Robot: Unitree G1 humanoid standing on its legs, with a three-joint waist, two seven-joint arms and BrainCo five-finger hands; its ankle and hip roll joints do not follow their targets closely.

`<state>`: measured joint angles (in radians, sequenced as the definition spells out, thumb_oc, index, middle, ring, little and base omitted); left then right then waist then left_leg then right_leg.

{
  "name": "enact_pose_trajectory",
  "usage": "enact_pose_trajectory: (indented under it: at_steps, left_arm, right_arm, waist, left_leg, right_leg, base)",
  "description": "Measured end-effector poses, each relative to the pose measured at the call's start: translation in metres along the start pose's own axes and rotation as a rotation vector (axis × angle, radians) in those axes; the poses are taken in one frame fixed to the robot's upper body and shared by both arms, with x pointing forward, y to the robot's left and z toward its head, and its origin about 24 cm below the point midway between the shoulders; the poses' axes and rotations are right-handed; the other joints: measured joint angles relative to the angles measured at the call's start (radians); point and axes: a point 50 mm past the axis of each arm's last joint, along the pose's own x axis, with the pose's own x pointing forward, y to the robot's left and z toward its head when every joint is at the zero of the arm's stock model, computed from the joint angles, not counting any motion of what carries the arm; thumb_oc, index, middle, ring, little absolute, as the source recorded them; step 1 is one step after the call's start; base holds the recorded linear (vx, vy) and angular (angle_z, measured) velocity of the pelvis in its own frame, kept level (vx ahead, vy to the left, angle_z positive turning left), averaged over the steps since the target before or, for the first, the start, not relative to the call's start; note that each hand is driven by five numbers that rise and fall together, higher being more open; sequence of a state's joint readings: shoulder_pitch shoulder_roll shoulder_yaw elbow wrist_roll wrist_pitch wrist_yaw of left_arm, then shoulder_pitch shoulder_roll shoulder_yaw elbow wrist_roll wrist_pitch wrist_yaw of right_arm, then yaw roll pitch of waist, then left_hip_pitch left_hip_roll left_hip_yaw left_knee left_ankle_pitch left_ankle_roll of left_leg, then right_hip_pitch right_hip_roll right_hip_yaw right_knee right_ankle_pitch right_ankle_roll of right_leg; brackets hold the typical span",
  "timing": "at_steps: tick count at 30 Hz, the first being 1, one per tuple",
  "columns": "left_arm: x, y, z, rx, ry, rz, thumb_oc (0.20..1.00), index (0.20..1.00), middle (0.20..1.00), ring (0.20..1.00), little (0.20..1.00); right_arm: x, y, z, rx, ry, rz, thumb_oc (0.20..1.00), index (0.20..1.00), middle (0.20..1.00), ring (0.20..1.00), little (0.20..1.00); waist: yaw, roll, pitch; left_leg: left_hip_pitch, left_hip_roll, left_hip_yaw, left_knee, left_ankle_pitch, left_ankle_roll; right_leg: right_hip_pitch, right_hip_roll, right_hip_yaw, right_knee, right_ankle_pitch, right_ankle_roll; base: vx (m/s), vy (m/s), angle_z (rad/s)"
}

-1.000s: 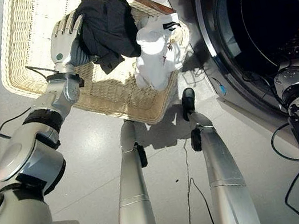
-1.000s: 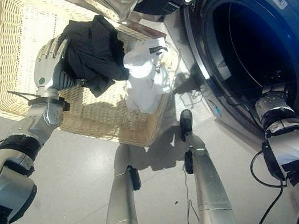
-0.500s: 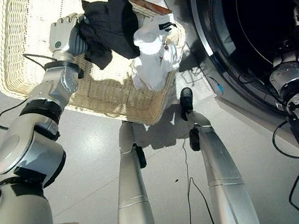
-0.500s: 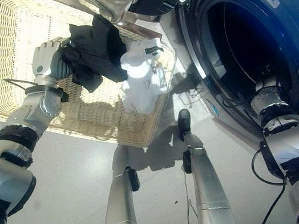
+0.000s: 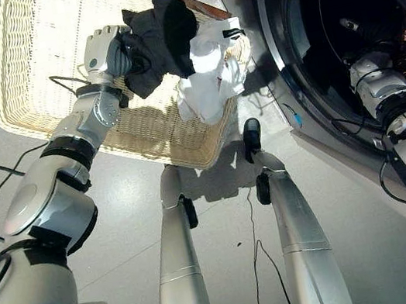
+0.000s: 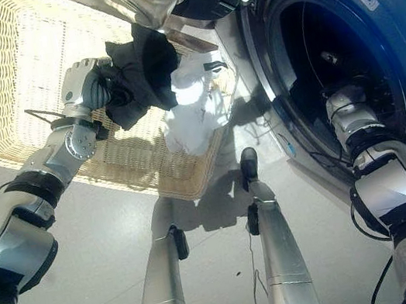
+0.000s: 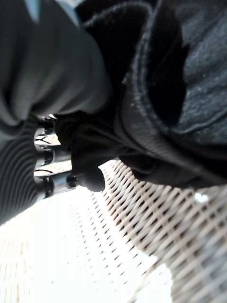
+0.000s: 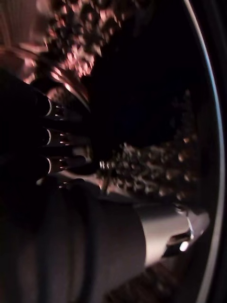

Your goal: Put the clothes into the washing machine.

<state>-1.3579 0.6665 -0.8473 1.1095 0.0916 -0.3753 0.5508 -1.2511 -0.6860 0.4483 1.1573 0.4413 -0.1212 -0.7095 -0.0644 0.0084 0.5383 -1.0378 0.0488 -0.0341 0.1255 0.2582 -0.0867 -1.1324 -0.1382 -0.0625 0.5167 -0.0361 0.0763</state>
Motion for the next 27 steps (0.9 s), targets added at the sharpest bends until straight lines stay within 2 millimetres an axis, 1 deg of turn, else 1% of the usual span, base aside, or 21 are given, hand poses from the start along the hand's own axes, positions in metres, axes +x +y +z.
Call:
enact_pose_trajectory:
  at_steps: [3,6,9,10,11,12,13,15,18,21,22,23,27]
  left_arm:
    - [-0.008,-0.002,-0.001,-0.141,0.018,0.058,0.200,0.200,0.200,0.200,0.200]
    - [-0.019,-0.007,-0.001,-0.292,0.038,0.117,0.200,0.200,0.200,0.200,0.200]
    - [-0.032,-0.011,0.001,-0.449,0.041,0.175,0.200,0.200,0.200,0.200,0.200]
    - [-0.041,-0.013,0.003,-0.532,0.032,0.209,0.200,0.200,0.200,0.200,0.200]
    - [-0.043,-0.014,0.004,-0.548,0.027,0.214,0.200,0.200,0.200,0.200,0.200]
    - [-0.051,-0.018,0.006,-0.601,0.025,0.227,0.200,0.200,0.200,0.200,0.200]
    - [-0.054,-0.019,0.007,-0.628,0.025,0.237,0.200,0.200,0.200,0.200,0.200]
    - [-0.066,-0.023,0.011,-0.702,0.011,0.258,0.200,0.200,0.200,0.200,0.200]
    - [-0.079,-0.030,0.018,-0.790,-0.001,0.281,0.200,0.200,0.200,0.200,0.200]
    - [-0.087,-0.032,0.026,-0.853,-0.036,0.281,0.200,0.200,0.200,0.200,0.200]
    - [-0.088,-0.030,0.032,-0.877,-0.073,0.274,0.200,0.200,0.200,0.200,0.200]
    - [-0.089,-0.030,0.034,-0.884,-0.084,0.270,0.200,0.200,0.200,0.200,0.200]
    - [-0.094,-0.026,0.044,-0.933,-0.150,0.254,0.200,0.200,0.200,0.200,0.200]
  right_arm:
    - [-0.006,0.006,0.002,0.020,-0.034,0.019,1.000,1.000,1.000,1.000,1.000]
    - [-0.015,0.010,-0.001,0.046,-0.066,0.054,1.000,1.000,1.000,1.000,1.000]
    - [-0.032,0.016,-0.006,0.108,-0.099,0.099,1.000,1.000,1.000,1.000,1.000]
    - [-0.042,0.018,-0.007,0.155,-0.117,0.135,1.000,1.000,1.000,1.000,1.000]
    - [-0.045,0.019,-0.008,0.162,-0.122,0.147,1.000,1.000,1.000,1.000,1.000]
    - [-0.055,0.021,-0.015,0.207,-0.104,0.176,1.000,1.000,1.000,1.000,1.000]
    - [-0.059,0.023,-0.013,0.239,-0.104,0.186,1.000,1.000,1.000,1.000,1.000]
    - [-0.074,0.026,-0.023,0.302,-0.074,0.232,1.000,1.000,1.000,1.000,1.000]
    - [-0.094,0.032,-0.034,0.352,-0.045,0.324,1.000,1.000,1.000,1.000,1.000]
    - [-0.107,0.033,-0.040,0.389,-0.029,0.393,1.000,1.000,1.000,1.000,1.000]
    - [-0.112,0.034,-0.041,0.400,-0.032,0.425,1.000,1.000,1.000,1.000,1.000]
    - [-0.114,0.035,-0.040,0.404,-0.033,0.434,1.000,1.000,1.000,1.000,1.000]
    - [-0.128,0.036,-0.028,0.489,-0.080,0.506,1.000,1.000,1.000,1.000,1.000]
  waist:
    - [0.000,0.000,0.000]
    - [0.001,0.000,0.000]
    - [0.001,0.000,0.000]
    - [0.000,0.000,0.000]
    - [0.001,0.000,0.000]
    - [0.001,0.000,0.000]
    - [0.001,0.000,0.000]
    - [0.003,0.000,0.000]
    - [0.001,0.000,0.000]
    - [0.002,0.000,0.000]
    - [0.004,0.000,0.000]
    - [0.004,0.000,0.000]
    - [0.004,0.000,0.000]
  left_leg:
    - [-0.003,0.000,0.000,0.000,0.000,0.000]
    - [-0.003,0.000,0.000,-0.001,0.000,0.000]
    - [-0.003,0.000,-0.001,-0.005,-0.001,-0.002]
    - [-0.003,0.000,-0.004,-0.008,-0.001,-0.003]
    - [-0.003,0.000,-0.005,-0.009,-0.002,-0.004]
    - [-0.003,0.000,-0.005,-0.010,-0.004,-0.006]
    - [-0.003,0.000,-0.006,-0.010,-0.004,-0.007]
    - [-0.003,0.000,-0.007,-0.011,-0.007,-0.011]
    - [-0.003,0.001,-0.008,-0.011,-0.010,-0.016]
    - [-0.003,0.001,-0.008,-0.010,-0.009,-0.017]
    - [-0.003,0.001,-0.009,-0.010,-0.009,-0.017]
    - [-0.003,0.001,-0.009,-0.010,-0.009,-0.017]
    - [0.001,0.000,-0.011,-0.006,-0.008,-0.019]
  right_leg:
    - [-0.004,0.000,0.000,0.000,-0.002,-0.001]
    - [-0.004,0.000,0.000,0.001,-0.006,0.000]
    - [-0.007,0.000,0.000,0.005,-0.013,0.004]
    - [-0.010,0.000,-0.001,0.010,-0.015,0.002]
    - [-0.011,0.000,-0.001,0.012,-0.016,0.001]
    - [-0.015,0.000,-0.001,0.021,-0.024,0.002]
    - [-0.016,0.000,-0.001,0.023,-0.027,0.002]
    - [-0.023,0.000,-0.001,0.038,-0.037,-0.001]
    - [-0.026,0.000,-0.003,0.046,-0.047,-0.007]
    - [-0.025,0.000,-0.002,0.047,-0.049,-0.009]
    - [-0.025,0.000,-0.002,0.047,-0.050,-0.010]
    - [-0.025,0.000,-0.002,0.048,-0.051,-0.010]
    - [-0.024,-0.002,-0.002,0.062,-0.057,-0.009]
  base:
    - [0.00,0.000,0.00]
    - [0.00,0.000,0.00]
    - [-0.01,-0.024,0.01]
    - [0.00,0.000,0.00]
    - [-0.01,-0.024,0.04]
    - [0.00,0.000,0.00]
    - [-0.01,-0.013,0.04]
    - [0.00,-0.003,0.02]
    - [0.00,-0.001,0.01]
    - [0.00,0.000,0.00]
    - [0.00,0.000,0.00]
    - [0.00,0.000,0.00]
    - [0.00,-0.006,0.02]
